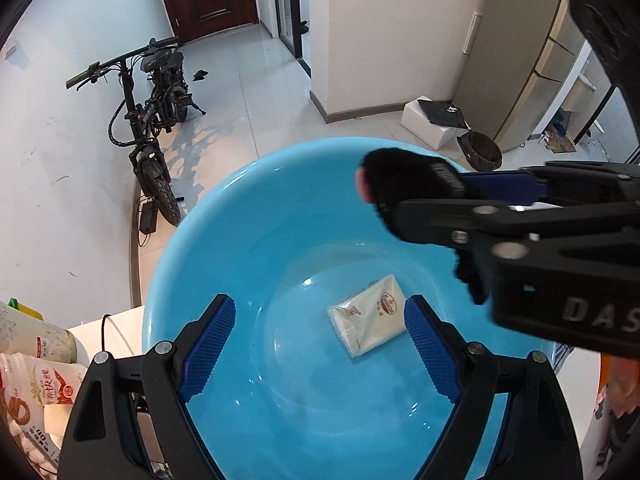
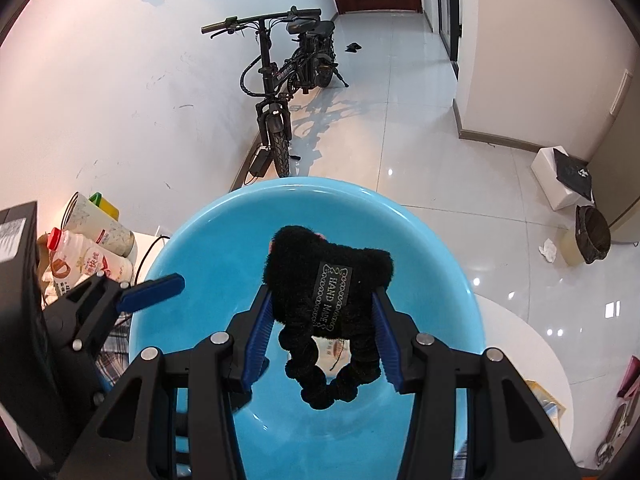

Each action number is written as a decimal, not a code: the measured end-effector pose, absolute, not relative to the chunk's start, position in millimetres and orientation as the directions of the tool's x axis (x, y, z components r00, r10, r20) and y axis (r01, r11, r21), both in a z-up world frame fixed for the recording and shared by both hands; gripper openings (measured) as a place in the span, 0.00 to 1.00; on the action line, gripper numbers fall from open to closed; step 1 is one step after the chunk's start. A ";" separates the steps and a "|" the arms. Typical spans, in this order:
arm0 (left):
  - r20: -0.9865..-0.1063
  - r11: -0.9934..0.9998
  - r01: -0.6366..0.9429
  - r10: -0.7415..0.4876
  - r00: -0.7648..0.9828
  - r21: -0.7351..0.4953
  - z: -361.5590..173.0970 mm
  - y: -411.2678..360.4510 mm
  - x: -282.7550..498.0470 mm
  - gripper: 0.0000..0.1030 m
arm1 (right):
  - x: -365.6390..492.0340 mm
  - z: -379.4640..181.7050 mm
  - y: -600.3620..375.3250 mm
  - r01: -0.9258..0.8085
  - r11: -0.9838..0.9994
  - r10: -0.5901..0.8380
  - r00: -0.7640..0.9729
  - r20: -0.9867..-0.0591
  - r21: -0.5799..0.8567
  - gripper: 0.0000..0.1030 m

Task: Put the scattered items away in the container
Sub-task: 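Lower the black glove into the basin and open the right tool, then move both tools away from the basin back over the pile on the shirt, then close the left tool on the grey card box while the right closes on the red-white cigarette pack, then lift the grey card box and cigarette pack off the pile with both tools, then carry the grey card box and cigarette pack over the blue basin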

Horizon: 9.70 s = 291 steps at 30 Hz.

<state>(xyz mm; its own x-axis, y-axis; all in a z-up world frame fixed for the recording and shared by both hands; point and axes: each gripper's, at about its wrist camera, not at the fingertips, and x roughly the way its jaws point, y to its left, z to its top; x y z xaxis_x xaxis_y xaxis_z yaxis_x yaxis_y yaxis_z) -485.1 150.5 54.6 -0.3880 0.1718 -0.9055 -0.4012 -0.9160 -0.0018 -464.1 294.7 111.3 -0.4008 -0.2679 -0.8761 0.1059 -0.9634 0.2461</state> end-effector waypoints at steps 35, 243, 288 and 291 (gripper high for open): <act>-0.910 -0.916 -0.401 0.160 -0.382 0.007 65.2 142.8 -460.4 0.86 | -431.0 113.8 309.4 0.064 -0.962 -0.271 -0.365 -0.891 0.266 0.79; -0.922 -0.775 -0.627 0.179 -0.342 0.082 -31.0 47.7 -110.4 0.65 | -64.4 29.3 203.1 0.442 -0.894 -0.280 -0.411 -0.868 0.080 0.85; -0.913 -0.755 -0.646 0.176 -0.367 0.114 3.5 90.4 -145.5 0.65 | -98.7 71.7 236.9 0.440 -0.898 -0.248 -0.471 -0.847 0.019 0.85; -0.911 -0.758 -0.641 0.170 -0.376 0.123 5.1 91.7 -150.1 0.65 | -104.2 72.5 241.2 0.432 -0.901 -0.246 -0.470 -0.848 0.022 0.85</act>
